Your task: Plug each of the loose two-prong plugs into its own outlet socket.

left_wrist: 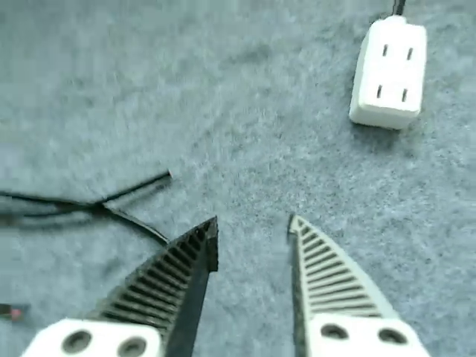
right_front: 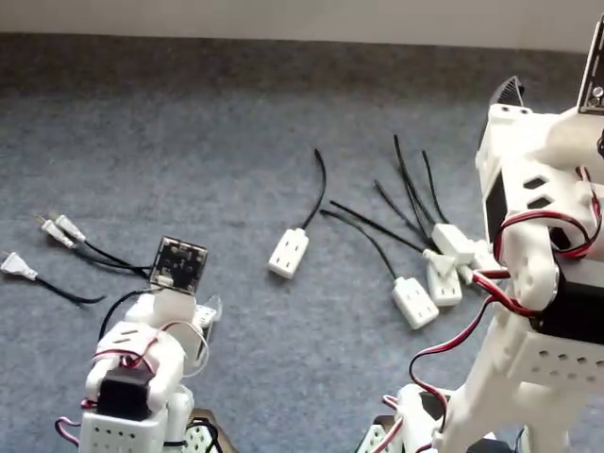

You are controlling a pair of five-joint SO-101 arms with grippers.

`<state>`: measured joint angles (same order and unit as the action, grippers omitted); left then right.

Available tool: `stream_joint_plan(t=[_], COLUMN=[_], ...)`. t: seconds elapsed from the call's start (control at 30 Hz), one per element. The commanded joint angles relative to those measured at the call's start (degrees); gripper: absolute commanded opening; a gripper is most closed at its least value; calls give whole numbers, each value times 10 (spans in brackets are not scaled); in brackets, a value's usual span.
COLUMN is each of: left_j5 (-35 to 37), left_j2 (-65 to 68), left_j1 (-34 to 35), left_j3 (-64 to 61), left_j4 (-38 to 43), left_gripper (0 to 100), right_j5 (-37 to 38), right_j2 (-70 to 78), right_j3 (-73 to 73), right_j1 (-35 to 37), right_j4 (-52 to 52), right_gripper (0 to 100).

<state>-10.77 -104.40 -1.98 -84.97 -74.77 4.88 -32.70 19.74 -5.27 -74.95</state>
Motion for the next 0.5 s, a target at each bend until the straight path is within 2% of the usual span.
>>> stream_joint_plan(t=[0.0,0.13,0.23,0.47], left_j5=[-8,47,89,189], left_j2=[-3,-3,18,224], left_j1=[25,65,85,138], left_j3=[79,102,103,152], left_j4=[35,120,146,224], left_gripper=[245,268,270,271], right_j5=[-1,-1,0,2], right_j2=[-1,-1,-1,-1], right_j3=[2,3,3,6], right_j1=[-5,22,66,127], right_j4=[13,12,-7,-28], right_gripper=[401,401,401,401])
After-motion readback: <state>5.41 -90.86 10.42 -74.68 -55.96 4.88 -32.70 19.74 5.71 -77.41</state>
